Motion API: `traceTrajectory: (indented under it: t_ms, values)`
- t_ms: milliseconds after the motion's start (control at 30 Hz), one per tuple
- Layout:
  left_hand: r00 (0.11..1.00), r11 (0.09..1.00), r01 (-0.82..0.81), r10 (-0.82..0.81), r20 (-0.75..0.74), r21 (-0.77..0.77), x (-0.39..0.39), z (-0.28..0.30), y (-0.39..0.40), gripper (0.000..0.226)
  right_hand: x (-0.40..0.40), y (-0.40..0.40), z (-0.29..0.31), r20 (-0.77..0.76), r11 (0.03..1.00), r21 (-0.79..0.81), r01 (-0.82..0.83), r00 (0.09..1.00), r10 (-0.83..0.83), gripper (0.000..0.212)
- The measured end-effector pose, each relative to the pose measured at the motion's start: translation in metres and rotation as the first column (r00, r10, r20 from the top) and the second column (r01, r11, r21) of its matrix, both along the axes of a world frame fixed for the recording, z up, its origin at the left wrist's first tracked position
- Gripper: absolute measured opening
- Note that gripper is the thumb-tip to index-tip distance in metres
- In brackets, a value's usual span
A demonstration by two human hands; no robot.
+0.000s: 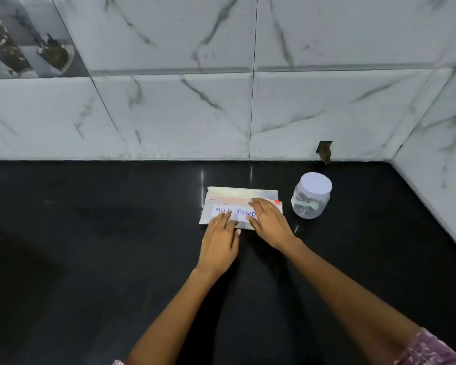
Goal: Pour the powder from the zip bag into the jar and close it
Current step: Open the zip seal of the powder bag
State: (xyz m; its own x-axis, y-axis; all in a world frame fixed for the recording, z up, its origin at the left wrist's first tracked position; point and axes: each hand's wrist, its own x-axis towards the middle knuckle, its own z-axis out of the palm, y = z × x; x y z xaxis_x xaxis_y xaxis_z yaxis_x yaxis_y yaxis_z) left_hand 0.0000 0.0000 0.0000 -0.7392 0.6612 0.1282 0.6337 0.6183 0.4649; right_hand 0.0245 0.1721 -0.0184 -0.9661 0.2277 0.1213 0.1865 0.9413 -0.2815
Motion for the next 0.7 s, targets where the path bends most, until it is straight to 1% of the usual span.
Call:
traceTrajectory:
  t_ms: [67, 200, 300, 367, 433, 533, 633, 700]
  values:
    - [1.0, 1.0, -0.023, 0.023, -0.005, 0.021, -0.005, 0.001, -0.007, 0.035, -0.005, -0.004, 0.001, 0.009, 0.998, -0.055, 0.018, 1.0, -0.017, 0.051]
    - [1.0, 0.999, -0.021, 0.021, 0.008, 0.032, -0.013, -0.001, -0.013, 0.033, -0.02, -0.008, -0.003, 0.048, 0.995, -0.063, 0.073, 0.996, -0.07, 0.056]
    - [0.999, 1.0, -0.018, 0.018, 0.027, 0.018, -0.025, -0.003, -0.013, 0.035, -0.033, -0.004, -0.004, 0.14, 0.992, -0.024, 0.121, 0.983, -0.116, 0.053]
    - [0.999, 1.0, -0.016, 0.015, 0.034, 0.007, -0.031, -0.003, -0.013, 0.037, -0.04, -0.003, -0.001, 0.154, 0.991, -0.007, 0.136, 0.979, -0.133, 0.046]
    - [0.999, 1.0, -0.01, 0.01, 0.034, 0.017, -0.034, -0.001, -0.014, 0.038, -0.044, -0.003, 0.006, 0.099, 0.989, -0.033, 0.144, 0.985, -0.14, 0.037]
    - [1.0, 0.997, 0.004, -0.004, -0.003, 0.073, -0.037, 0.009, -0.018, 0.041, -0.033, -0.006, 0.022, -0.043, 0.987, -0.112, 0.119, 0.991, -0.124, 0.024]
    - [0.998, 0.989, 0.046, -0.041, -0.041, 0.141, -0.039, 0.025, -0.021, 0.041, -0.004, -0.014, 0.041, -0.168, 0.985, -0.172, 0.034, 0.984, -0.063, 0.015]
    - [0.996, 0.983, 0.075, -0.065, -0.069, 0.165, -0.04, 0.035, -0.023, 0.039, 0.018, -0.02, 0.052, -0.241, 0.982, -0.182, -0.047, 0.971, 0.001, 0.012]
